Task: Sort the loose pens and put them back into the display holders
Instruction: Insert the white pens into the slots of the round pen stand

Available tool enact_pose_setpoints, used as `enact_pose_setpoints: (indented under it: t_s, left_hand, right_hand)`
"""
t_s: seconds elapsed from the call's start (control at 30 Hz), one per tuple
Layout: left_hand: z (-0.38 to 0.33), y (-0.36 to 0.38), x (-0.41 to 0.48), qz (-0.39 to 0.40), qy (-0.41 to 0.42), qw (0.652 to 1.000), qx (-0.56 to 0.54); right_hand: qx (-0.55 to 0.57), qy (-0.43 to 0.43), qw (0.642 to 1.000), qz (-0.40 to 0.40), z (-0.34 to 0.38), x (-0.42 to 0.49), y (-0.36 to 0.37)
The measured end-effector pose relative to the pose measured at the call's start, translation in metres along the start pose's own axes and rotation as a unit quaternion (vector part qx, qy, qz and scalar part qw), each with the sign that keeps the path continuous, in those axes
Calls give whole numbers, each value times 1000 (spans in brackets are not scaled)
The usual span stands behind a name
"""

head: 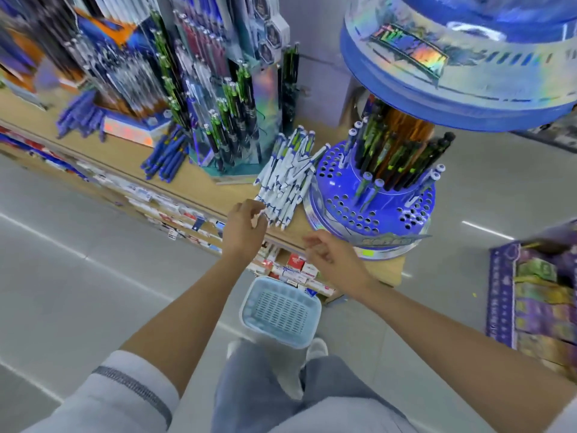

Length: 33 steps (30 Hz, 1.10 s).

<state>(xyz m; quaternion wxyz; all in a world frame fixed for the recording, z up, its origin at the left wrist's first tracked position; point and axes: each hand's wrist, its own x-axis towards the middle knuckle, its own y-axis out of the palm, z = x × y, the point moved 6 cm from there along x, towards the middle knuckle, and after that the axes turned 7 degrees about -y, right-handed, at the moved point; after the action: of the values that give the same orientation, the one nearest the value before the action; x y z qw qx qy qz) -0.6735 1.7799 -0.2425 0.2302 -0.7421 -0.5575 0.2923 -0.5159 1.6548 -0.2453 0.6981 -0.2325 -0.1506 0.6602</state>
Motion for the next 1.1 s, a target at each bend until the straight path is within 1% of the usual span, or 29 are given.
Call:
enact_pose_setpoints:
  t_s: [0.1,0.17,0.23,0.27,0.33,0.4,0.47,0.57,0.63,0.67,0.77,0.87,0.9,0.97,1.1]
  left_hand:
    - [5,-14,30,19,-1,1000,3]
    - [7,-20,52,47,3,999,16]
    - [6,-21,68,74,14,997,31]
    - [5,-21,76,91,22,995,40]
    - [5,-18,90,133,36,989,53]
    - [6,-14,97,184,27,981,49]
    - [5,-11,102,237,9,971,28]
    - [4,-6,108,276,-14,961,-14]
    - [6,-1,113,290,-46,955,-37]
    - [8,2,115,294,-65,952,-49]
    - [10,7,120,287,-94,951,-68]
    - [11,13,123,289,-132,945,-78]
    - [11,15,125,293,-146,942,-80]
    - [10,18,128,296,-169,937,-80]
    - [9,20,127,298,-207,925,-113]
  right_hand:
    - [48,20,998,-44,22,34,8]
    - [52,42,993,-95,31,61,11]
    - [59,89,982,-159,33,84,11]
    - [76,124,969,-197,32,94,13]
    - [139,188,934,-268,32,108,19]
    - [223,250,883,-328,30,116,23]
    - [266,294,834,-383,28,121,21]
    - [306,334,784,-423,29,132,16]
    - [305,375,759,-437,24,139,15]
    - [292,387,754,-444,22,144,15]
    - [254,412,761,-432,17,151,19]
    - [294,397,755,-432,16,148,20]
    - [310,380,760,-427,17,146,20]
    - [325,341,781,-410,18,143,20]
    - [314,297,820,-375,23,133,22]
